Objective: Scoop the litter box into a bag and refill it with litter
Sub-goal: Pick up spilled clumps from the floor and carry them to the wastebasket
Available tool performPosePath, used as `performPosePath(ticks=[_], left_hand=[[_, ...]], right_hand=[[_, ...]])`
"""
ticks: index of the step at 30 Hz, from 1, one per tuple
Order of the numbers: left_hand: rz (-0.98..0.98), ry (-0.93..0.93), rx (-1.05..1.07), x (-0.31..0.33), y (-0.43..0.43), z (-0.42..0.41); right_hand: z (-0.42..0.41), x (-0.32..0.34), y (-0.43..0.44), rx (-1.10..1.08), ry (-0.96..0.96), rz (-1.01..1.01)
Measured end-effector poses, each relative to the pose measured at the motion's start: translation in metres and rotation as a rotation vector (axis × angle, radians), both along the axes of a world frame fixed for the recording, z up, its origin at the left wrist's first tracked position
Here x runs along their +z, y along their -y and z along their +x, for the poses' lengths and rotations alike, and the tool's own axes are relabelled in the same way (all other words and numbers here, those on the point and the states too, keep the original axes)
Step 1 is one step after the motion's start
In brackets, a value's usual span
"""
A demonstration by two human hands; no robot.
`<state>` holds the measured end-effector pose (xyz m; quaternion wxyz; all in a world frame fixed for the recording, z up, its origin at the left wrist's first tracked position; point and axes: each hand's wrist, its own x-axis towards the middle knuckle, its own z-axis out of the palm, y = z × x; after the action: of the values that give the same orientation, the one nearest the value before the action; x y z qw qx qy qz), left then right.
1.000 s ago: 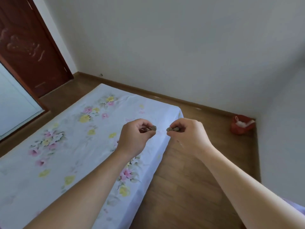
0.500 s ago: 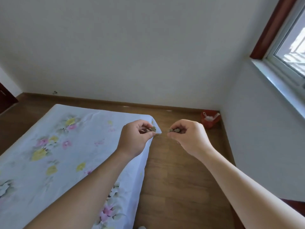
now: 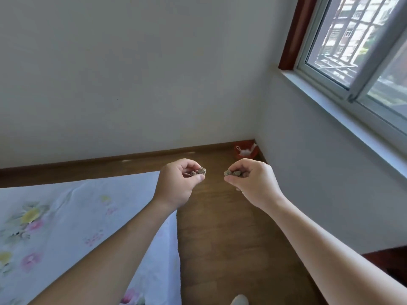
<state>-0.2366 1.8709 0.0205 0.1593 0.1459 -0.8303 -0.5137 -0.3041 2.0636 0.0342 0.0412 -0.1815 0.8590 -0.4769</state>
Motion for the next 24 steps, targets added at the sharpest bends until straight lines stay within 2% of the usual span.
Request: performPosePath(ticks=[9,19,24], left_hand=[[-0.022,0.018,-0.051,-0.008,-0.014,-0.121],[-0.029,0.039,-0.03,-0.011,-0.008,-0.239],[0.038,0.075,-0.055,-0.021,0.013,-0.303]], right_hand=[[-0.108,-0.009,-0.015,-0.082,-0.016,-0.009],[-0.228,-0.009,-0.012,-0.043,-0.018,0.019],[-0.287,-0.02,0.005,-0.083,0.02,0.026]])
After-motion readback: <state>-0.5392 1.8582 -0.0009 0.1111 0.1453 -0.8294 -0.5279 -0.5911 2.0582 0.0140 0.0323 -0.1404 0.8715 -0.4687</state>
